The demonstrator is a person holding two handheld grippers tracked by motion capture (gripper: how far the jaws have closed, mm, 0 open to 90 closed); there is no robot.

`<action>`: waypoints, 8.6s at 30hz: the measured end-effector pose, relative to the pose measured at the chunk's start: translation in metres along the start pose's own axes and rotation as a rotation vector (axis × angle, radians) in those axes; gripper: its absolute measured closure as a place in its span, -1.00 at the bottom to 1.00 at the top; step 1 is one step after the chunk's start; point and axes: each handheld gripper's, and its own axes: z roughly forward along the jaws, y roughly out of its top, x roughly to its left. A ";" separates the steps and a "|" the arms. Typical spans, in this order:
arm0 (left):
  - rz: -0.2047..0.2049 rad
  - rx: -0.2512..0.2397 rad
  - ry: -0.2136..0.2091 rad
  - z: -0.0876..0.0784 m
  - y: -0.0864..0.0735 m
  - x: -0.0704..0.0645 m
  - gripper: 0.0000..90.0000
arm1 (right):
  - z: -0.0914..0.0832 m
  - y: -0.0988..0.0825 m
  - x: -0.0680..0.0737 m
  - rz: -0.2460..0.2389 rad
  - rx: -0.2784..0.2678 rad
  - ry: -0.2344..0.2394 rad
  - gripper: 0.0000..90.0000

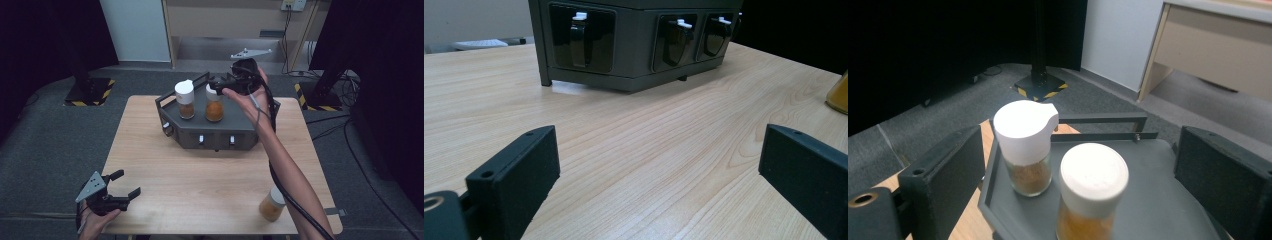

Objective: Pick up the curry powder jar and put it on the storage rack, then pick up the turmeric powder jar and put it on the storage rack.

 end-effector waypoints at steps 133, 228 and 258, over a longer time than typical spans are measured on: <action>0.034 -0.013 -0.050 0.001 0.001 -0.001 -0.97 | -0.207 -0.308 0.035 0.165 -0.072 -0.357 -0.92; 0.061 0.007 -0.077 0.008 0.003 -0.003 -1.00 | -0.137 -0.203 0.032 0.005 0.087 -0.008 -0.26; 0.051 0.010 -0.079 0.009 0.002 -0.001 -1.00 | -0.092 -0.091 -0.005 -0.015 0.070 0.010 -0.26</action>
